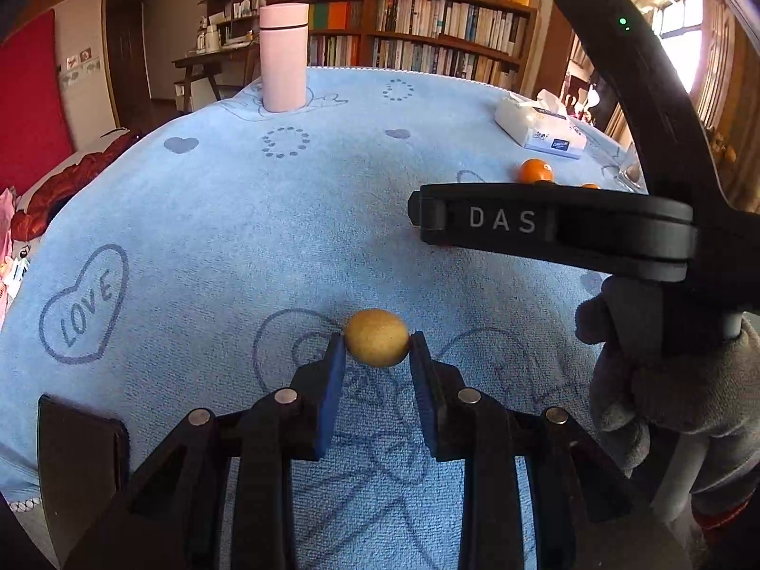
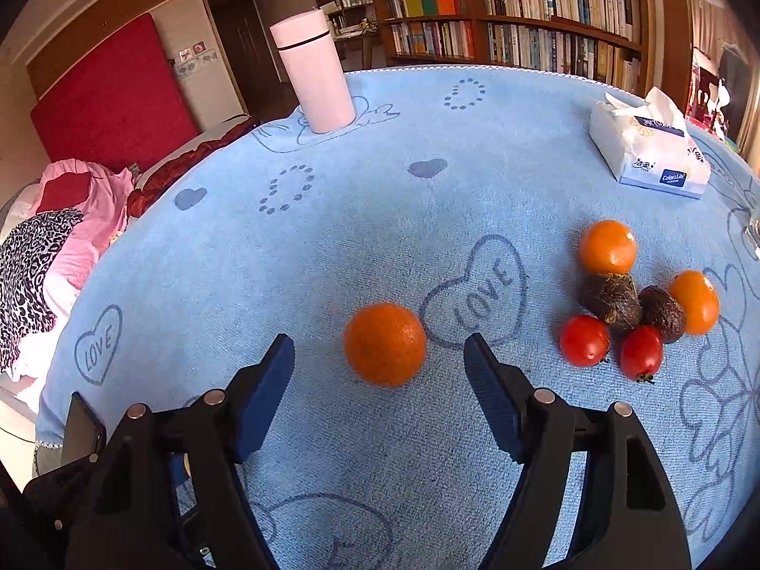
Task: Organize fruits
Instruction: 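Grasp the kiwi with the left gripper while the right gripper grasps a mandarin, then carry the mandarin into the basket and open the right gripper while the left holds the kiwi, then lower the kiwi into the mint basket and open the left gripper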
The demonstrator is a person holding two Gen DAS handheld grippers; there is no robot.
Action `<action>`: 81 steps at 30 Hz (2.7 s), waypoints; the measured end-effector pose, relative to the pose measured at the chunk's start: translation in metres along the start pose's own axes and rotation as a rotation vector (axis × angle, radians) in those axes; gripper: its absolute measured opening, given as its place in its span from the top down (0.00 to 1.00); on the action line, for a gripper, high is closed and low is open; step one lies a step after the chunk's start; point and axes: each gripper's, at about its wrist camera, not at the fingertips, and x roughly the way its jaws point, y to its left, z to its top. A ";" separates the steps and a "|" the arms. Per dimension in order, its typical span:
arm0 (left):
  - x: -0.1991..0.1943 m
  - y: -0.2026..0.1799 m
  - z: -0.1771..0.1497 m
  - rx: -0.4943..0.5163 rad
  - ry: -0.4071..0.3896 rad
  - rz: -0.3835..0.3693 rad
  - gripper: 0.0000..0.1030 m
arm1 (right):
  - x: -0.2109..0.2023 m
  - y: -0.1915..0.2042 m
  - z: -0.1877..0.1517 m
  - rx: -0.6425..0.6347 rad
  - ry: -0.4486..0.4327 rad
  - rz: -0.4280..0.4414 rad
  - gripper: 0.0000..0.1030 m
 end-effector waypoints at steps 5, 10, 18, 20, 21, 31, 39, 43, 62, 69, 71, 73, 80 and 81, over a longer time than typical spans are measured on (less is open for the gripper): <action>-0.001 0.002 0.000 -0.005 0.000 -0.001 0.73 | 0.023 -0.006 0.002 0.021 0.046 -0.017 0.53; 0.001 0.003 0.000 -0.005 0.005 0.000 0.73 | 0.015 -0.003 -0.001 -0.010 0.022 -0.028 0.62; 0.000 0.001 0.001 -0.001 0.002 0.002 0.73 | -0.009 -0.013 -0.012 0.005 -0.001 -0.043 0.62; 0.000 0.000 0.001 0.003 0.000 0.001 0.73 | -0.016 -0.018 -0.015 0.017 -0.006 -0.048 0.62; -0.001 -0.001 0.001 0.005 -0.001 0.001 0.73 | -0.020 -0.021 -0.017 0.023 -0.009 -0.051 0.62; -0.010 -0.011 0.000 0.029 -0.026 0.016 0.73 | -0.061 -0.037 -0.030 0.051 -0.051 -0.076 0.62; -0.018 -0.028 -0.001 0.076 -0.053 0.035 0.73 | -0.091 -0.049 -0.041 0.073 -0.091 -0.087 0.62; -0.021 -0.039 -0.001 0.095 -0.058 0.025 0.73 | -0.108 -0.060 -0.048 0.090 -0.113 -0.098 0.62; -0.022 -0.103 0.001 0.193 -0.041 -0.066 0.73 | -0.197 -0.169 -0.096 0.306 -0.236 -0.292 0.61; -0.022 -0.134 0.002 0.248 -0.041 -0.084 0.73 | -0.227 -0.216 -0.121 0.390 -0.271 -0.409 0.61; -0.022 -0.142 0.003 0.261 -0.041 -0.088 0.73 | -0.233 -0.228 -0.128 0.416 -0.275 -0.429 0.61; -0.022 -0.149 0.004 0.273 -0.042 -0.093 0.73 | -0.239 -0.238 -0.134 0.432 -0.280 -0.454 0.61; -0.020 -0.178 0.007 0.306 -0.027 -0.135 0.73 | -0.259 -0.266 -0.152 0.502 -0.326 -0.487 0.40; -0.019 -0.182 0.008 0.313 -0.026 -0.138 0.73 | -0.262 -0.268 -0.154 0.506 -0.333 -0.493 0.40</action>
